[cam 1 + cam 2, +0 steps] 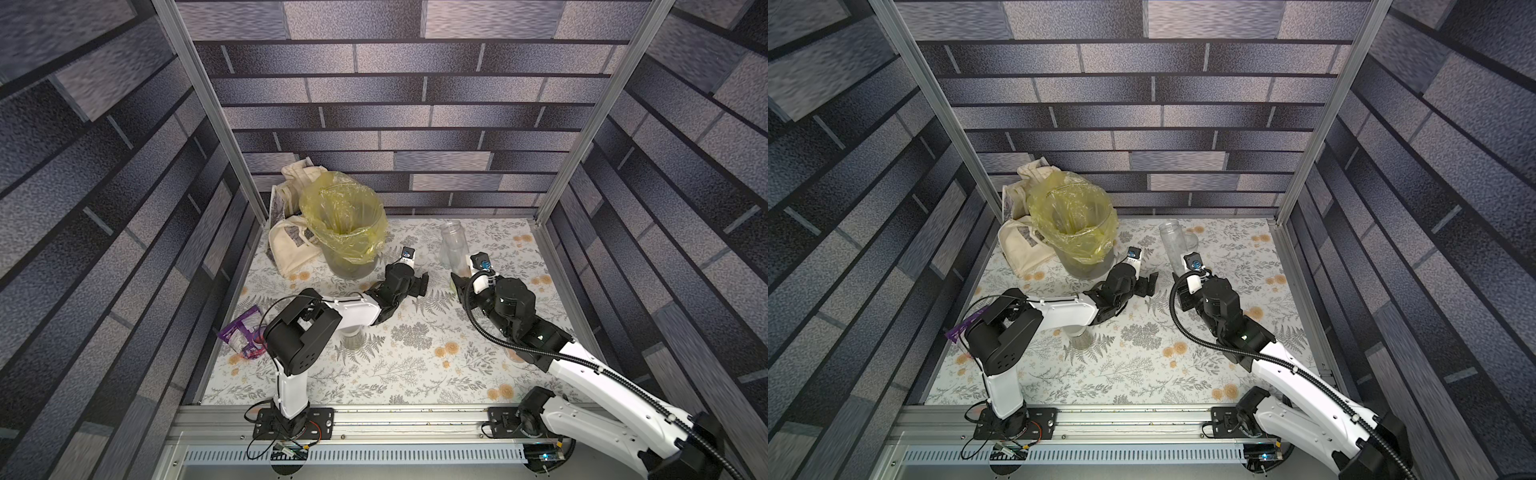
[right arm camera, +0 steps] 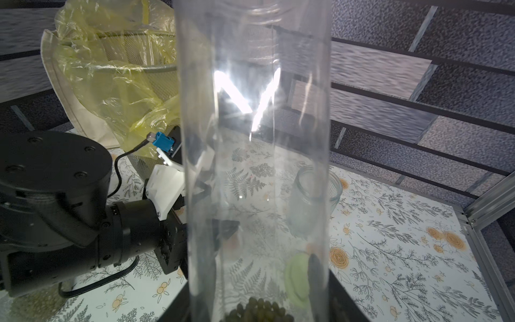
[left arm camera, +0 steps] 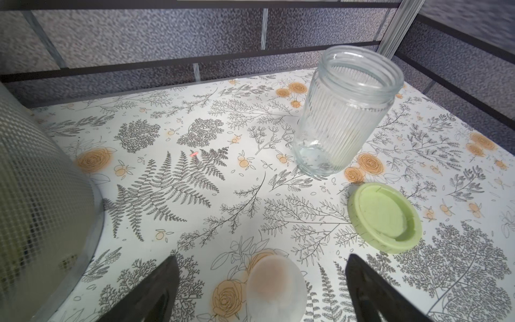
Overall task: Empty moldy mung beans from jars
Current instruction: Place the lid at the center of the board, then pour the moldy mung beans from the jar into the trash bin.
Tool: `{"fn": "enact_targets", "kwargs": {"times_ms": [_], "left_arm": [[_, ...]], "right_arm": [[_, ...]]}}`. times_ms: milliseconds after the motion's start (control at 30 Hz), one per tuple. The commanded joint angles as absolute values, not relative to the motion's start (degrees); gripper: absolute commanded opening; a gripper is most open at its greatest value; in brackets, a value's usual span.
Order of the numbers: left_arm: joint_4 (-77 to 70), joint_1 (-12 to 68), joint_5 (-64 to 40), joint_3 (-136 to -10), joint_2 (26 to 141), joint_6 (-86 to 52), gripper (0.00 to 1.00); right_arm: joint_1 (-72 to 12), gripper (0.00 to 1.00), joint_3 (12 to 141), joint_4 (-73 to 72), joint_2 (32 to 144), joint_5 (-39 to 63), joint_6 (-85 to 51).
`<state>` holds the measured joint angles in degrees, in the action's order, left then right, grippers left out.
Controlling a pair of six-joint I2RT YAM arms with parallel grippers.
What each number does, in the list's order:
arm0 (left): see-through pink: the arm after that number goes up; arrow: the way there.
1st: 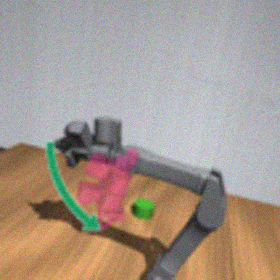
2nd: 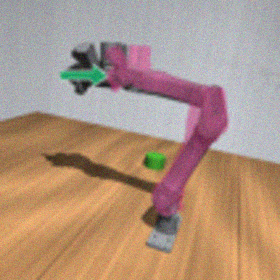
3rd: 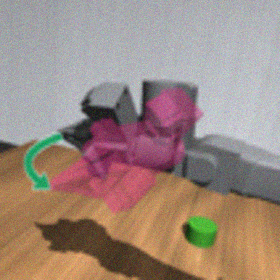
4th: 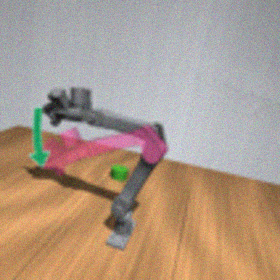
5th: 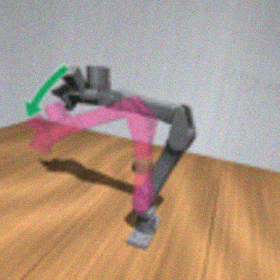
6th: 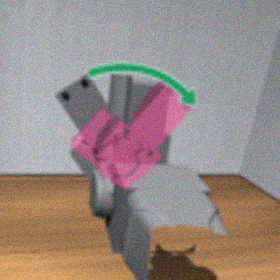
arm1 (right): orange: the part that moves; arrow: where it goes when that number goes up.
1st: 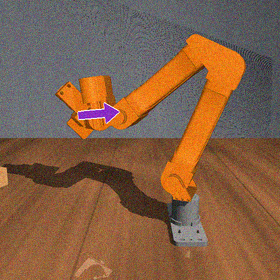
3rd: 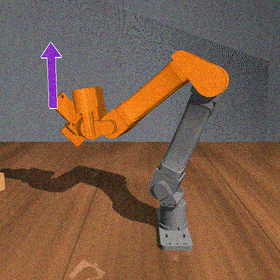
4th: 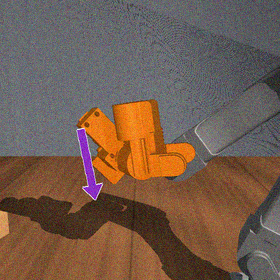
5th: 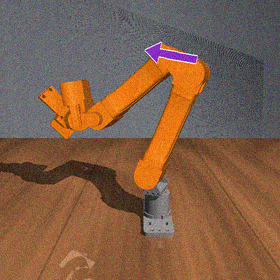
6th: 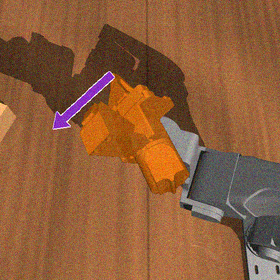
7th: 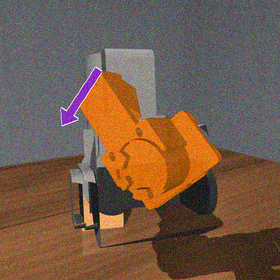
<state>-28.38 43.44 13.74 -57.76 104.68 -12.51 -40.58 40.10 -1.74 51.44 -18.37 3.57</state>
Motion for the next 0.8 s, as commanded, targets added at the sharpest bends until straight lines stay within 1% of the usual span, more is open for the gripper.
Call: {"fn": "enact_targets", "kwargs": {"times_ms": [0, 67, 167, 333, 433, 533, 767], "left_arm": [[-28.61, 43.87, 12.8, -56.9, 94.97, -11.34, 0.97], [-27.39, 43.87, 10.58, -56.71, 90.72, -11.17, 1.0], [-27.18, 43.81, 5.93, -55.37, 83.68, -10.38, 1.0], [-29.03, 43.46, -5.37, -53.57, 75.16, -11.71, 1.0], [-29.31, 43.42, -13.01, -54.27, 73.25, -13.37, 1.0], [-31.3, 43.52, -18.08, -54.67, 72.72, -16.48, 1.0], [-34.64, 43.63, -22.83, -55.41, 74.55, -21.25, 1.0]], "right_arm": [[-40.1, 0.34, 39.39, -4.44, 49.46, -16.53, 2.74], [-39.86, 0.34, 38.95, -4.83, 48.6, -15.46, 2.23], [-39.73, 0.37, 38.25, -5.57, 47.27, -13.33, 1.58], [-39.5, 0.4, 37.58, -6.58, 45.98, -7.62, 1.0], [-39.51, 0.4, 37.35, -7.28, 45.9, -5.16, 0.55], [-39.53, 0.4, 37.29, -7.34, 45.7, -4.22, 0.15], [-39.55, 0.41, 37.27, -7.43, 46.12, -2.34, -0.75]]}}
